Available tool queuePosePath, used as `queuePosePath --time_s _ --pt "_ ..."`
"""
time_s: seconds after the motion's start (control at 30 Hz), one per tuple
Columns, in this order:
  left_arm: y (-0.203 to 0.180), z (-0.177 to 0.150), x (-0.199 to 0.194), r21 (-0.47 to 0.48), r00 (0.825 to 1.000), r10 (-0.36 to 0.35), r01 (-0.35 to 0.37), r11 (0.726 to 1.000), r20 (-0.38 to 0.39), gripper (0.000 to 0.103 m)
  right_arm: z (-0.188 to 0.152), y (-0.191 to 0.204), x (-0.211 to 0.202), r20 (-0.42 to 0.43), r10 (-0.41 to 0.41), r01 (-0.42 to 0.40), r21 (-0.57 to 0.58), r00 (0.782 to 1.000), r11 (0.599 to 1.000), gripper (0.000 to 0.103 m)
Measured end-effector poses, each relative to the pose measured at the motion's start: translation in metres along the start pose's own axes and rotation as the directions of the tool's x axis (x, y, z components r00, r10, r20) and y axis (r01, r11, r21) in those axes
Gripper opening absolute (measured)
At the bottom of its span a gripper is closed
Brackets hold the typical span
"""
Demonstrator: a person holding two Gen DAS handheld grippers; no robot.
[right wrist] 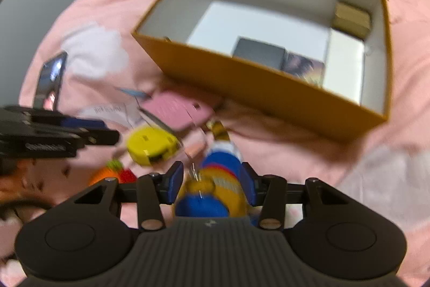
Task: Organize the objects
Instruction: 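Reach the left gripper toward the pink wallet while the right gripper reaches the blue plush keychain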
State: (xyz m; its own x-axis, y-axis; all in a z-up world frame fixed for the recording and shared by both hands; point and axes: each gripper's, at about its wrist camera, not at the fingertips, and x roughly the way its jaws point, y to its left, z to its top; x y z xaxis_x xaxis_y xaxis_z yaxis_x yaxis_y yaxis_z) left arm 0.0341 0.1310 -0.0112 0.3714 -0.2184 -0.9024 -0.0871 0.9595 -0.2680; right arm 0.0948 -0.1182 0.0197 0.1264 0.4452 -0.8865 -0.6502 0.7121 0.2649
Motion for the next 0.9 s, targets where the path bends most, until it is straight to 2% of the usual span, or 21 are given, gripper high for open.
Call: queuePosePath --time_s 0.13,0.3,0.47,0.73,0.87,0.9 --pt "0.005 0.017 0.010 -0.061 1.000 -0.011 0.012 0.998 0.013 0.045 0.021 0.007 0.012 0.028 0.009 -0.009 -0.001 1.000 1.000 0.049" --pt "0.013 0.037 0.032 -0.142 1.000 -0.002 0.000 0.990 -0.010 0.049 0.034 0.009 0.040 0.023 -0.018 0.018 0.000 1.000 1.000 0.028" --pt "0.022 0.050 0.060 -0.218 0.997 -0.030 0.013 0.976 -0.072 0.049 0.039 -0.001 0.065 -0.009 -0.028 0.028 0.027 1.000 0.999 0.026" --pt "0.029 0.059 0.097 -0.322 0.983 -0.119 0.069 0.944 -0.139 0.056 0.043 -0.012 0.089 -0.036 -0.008 0.009 0.040 0.999 0.999 0.026" --pt "0.026 0.058 0.098 -0.325 0.984 -0.110 0.059 0.944 -0.142 0.049 0.045 -0.016 0.099 -0.054 0.005 -0.002 0.055 0.999 0.998 0.025" --pt "0.025 0.057 0.096 -0.326 0.985 -0.107 0.057 0.944 -0.136 0.044 0.045 -0.017 0.100 -0.057 0.005 -0.002 0.059 0.998 0.998 0.025"
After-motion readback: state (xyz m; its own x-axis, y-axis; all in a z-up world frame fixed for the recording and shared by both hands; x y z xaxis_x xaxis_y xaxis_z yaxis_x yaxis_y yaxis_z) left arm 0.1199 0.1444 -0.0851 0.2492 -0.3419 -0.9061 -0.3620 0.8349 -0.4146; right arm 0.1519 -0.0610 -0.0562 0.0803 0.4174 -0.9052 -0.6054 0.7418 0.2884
